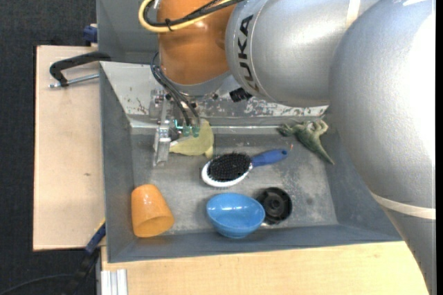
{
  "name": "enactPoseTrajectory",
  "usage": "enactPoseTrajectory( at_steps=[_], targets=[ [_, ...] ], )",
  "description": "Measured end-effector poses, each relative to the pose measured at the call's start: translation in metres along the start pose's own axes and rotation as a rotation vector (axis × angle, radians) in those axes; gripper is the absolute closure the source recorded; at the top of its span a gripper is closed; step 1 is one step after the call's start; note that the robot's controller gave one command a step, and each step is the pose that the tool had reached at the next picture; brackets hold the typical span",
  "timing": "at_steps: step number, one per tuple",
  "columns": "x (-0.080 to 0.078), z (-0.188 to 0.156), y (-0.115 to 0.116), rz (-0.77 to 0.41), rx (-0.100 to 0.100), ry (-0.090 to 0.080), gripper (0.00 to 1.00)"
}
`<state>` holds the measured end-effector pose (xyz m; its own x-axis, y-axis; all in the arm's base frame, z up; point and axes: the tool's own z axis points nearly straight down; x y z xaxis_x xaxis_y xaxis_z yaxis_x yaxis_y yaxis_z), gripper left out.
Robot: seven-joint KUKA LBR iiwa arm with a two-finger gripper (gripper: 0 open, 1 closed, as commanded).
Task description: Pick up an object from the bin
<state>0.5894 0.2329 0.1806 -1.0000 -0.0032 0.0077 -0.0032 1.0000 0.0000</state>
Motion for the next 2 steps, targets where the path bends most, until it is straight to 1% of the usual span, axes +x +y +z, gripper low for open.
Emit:
enactPoseTrajectory(
  at_steps=[1,2],
  targets=[
    [0.005,0.036,-0.098,0.158,0.003,-0.004,0.00],
    [-0.005,0.109,-0.127,0.072,-0.006,-0.018,0.00]
  ],
)
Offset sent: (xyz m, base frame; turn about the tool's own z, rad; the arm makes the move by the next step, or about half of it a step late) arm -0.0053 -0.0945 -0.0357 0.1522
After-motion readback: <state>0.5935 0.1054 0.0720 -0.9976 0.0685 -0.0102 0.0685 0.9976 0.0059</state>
